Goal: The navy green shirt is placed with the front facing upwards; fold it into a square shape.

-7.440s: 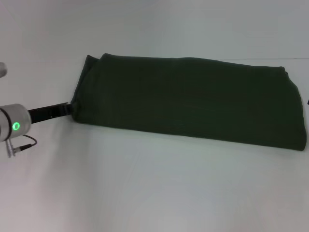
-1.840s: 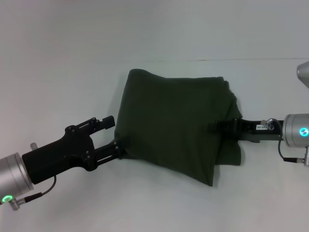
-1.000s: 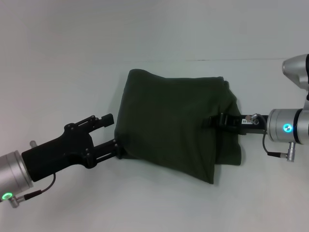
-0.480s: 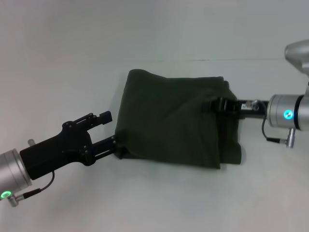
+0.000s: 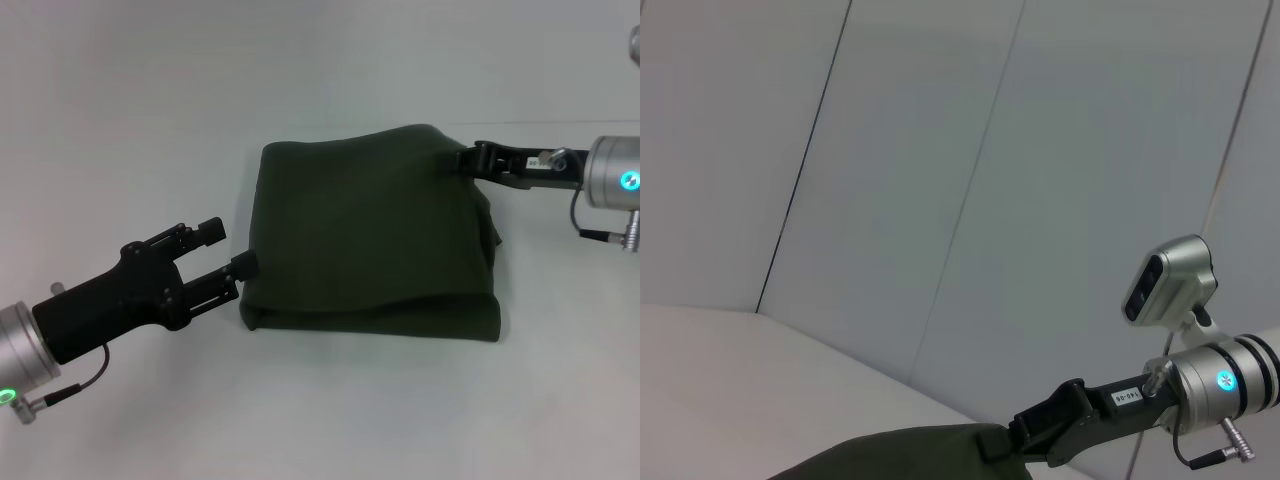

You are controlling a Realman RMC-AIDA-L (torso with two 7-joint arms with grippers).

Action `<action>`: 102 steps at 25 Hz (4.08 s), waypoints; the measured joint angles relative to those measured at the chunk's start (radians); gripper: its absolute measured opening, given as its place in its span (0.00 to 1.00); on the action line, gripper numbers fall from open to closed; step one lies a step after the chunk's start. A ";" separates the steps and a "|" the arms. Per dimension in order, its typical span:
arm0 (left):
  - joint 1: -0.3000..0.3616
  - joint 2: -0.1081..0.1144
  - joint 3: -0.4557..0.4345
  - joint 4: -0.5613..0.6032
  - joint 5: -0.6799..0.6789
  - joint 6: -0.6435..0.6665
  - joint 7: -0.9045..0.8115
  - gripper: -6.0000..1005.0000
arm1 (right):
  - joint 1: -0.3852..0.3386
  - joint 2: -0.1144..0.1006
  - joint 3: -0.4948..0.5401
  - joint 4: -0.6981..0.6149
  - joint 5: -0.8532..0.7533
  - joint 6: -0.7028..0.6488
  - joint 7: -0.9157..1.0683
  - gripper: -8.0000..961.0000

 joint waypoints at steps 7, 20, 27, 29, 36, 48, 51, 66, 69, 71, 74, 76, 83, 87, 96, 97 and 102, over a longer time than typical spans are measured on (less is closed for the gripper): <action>0.000 -0.007 0.000 0.001 -0.016 0.007 -0.016 0.72 | -0.006 -0.024 -0.002 0.000 -0.004 -0.021 0.014 0.06; -0.011 -0.010 0.002 -0.005 -0.017 0.008 -0.026 0.72 | -0.027 -0.019 -0.001 0.012 -0.005 -0.028 0.015 0.07; -0.015 -0.010 0.007 -0.007 -0.016 0.001 -0.028 0.72 | -0.038 -0.014 -0.003 0.048 -0.031 0.044 0.001 0.08; -0.017 -0.010 0.007 -0.008 -0.016 -0.001 -0.028 0.72 | -0.038 -0.014 -0.004 0.049 -0.055 0.054 -0.011 0.08; -0.025 -0.011 0.008 -0.021 -0.015 -0.014 -0.025 0.72 | -0.055 -0.028 0.004 0.037 -0.075 0.099 -0.023 0.13; -0.038 -0.012 0.007 -0.035 -0.016 -0.025 -0.022 0.72 | -0.053 -0.094 0.005 0.029 -0.076 0.009 0.105 0.70; -0.041 -0.013 0.005 -0.035 -0.016 -0.033 -0.021 0.72 | -0.047 -0.091 0.001 0.034 -0.074 0.004 0.127 0.79; -0.053 -0.010 0.001 -0.027 -0.016 -0.069 -0.011 0.72 | 0.011 0.021 0.006 0.100 -0.034 0.209 0.113 0.78; -0.053 -0.009 0.001 -0.027 -0.016 -0.075 -0.011 0.72 | 0.016 0.029 0.006 0.096 0.013 0.235 0.078 0.78; -0.054 -0.009 0.002 -0.027 -0.016 -0.081 -0.011 0.72 | 0.019 0.029 0.005 0.092 0.035 0.248 0.068 0.78; -0.055 -0.009 0.001 -0.028 -0.016 -0.085 -0.011 0.72 | 0.026 0.025 0.006 0.090 0.059 0.267 0.049 0.78; -0.055 -0.010 0.001 -0.030 -0.016 -0.088 -0.011 0.72 | 0.027 0.022 0.006 0.090 0.072 0.280 0.039 0.78; -0.055 -0.012 0.002 -0.033 -0.017 -0.109 -0.011 0.72 | 0.012 0.003 0.006 0.082 0.085 0.312 0.019 0.78; -0.062 -0.013 0.002 -0.033 -0.019 -0.123 -0.012 0.72 | -0.011 -0.022 0.005 0.066 0.086 0.271 0.018 0.77; -0.062 -0.013 0.002 -0.033 -0.030 -0.130 -0.018 0.72 | -0.084 -0.063 -0.008 0.026 0.051 -0.011 -0.006 0.77; -0.061 -0.013 0.001 -0.033 -0.030 -0.130 -0.018 0.72 | -0.093 -0.065 -0.010 0.026 0.034 -0.045 -0.007 0.77; -0.054 -0.012 -0.018 -0.031 -0.030 -0.132 -0.019 0.72 | -0.130 -0.065 -0.012 0.025 -0.028 -0.121 -0.008 0.77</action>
